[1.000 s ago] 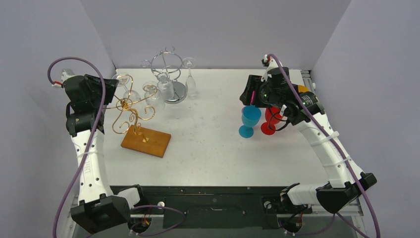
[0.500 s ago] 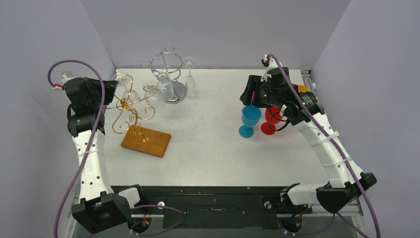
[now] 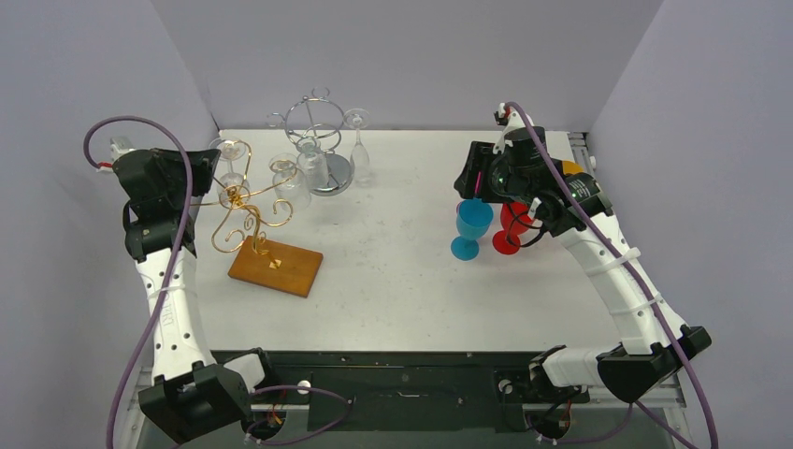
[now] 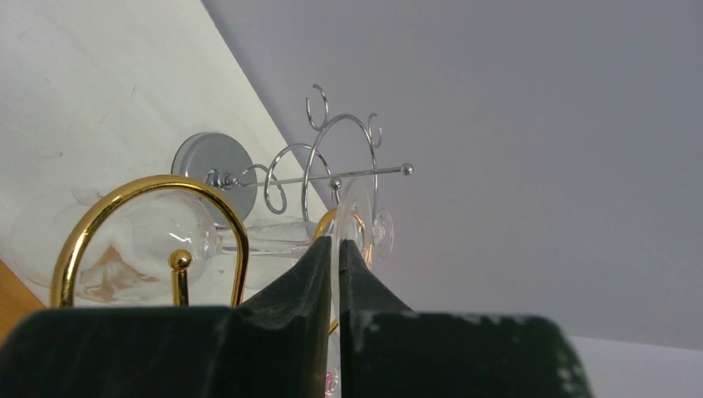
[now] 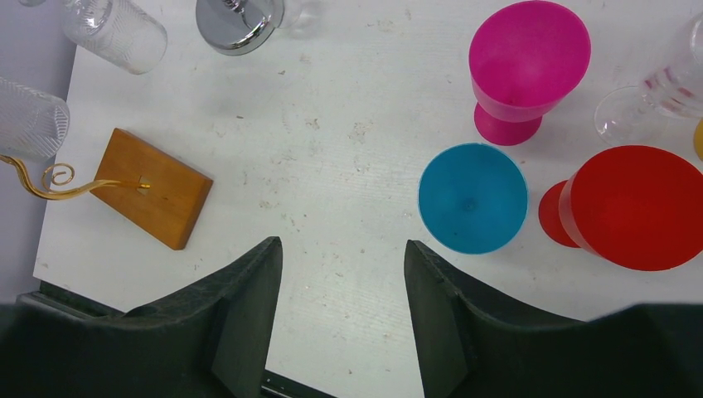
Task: Take the wine glass off the wine glass rack
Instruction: Pick up the wine glass from the wine rack.
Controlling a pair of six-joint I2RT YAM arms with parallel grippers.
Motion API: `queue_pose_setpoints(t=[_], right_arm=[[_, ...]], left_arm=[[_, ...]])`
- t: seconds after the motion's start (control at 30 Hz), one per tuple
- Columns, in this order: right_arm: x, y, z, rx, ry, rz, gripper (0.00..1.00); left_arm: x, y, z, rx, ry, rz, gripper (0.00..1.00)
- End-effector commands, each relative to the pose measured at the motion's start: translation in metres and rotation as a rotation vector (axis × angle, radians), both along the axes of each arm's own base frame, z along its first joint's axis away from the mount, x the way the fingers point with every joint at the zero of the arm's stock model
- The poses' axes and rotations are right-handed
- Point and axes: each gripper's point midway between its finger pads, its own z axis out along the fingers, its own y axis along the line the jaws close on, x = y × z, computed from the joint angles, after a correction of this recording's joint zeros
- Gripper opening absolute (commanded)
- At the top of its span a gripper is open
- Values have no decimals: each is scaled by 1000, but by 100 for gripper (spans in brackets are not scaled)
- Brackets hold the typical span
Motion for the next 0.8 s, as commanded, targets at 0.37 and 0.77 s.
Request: queue_pose_setpoints(t=[0.37,0.77], right_arm=[[3,-6,8,6,-39,-28,51],[4,-5,5,1,-31,-27,51]], left_arm=[[-4,-5,39,-95,-212,-70,0],[-1,-11,55,-159,-303,-132,0]])
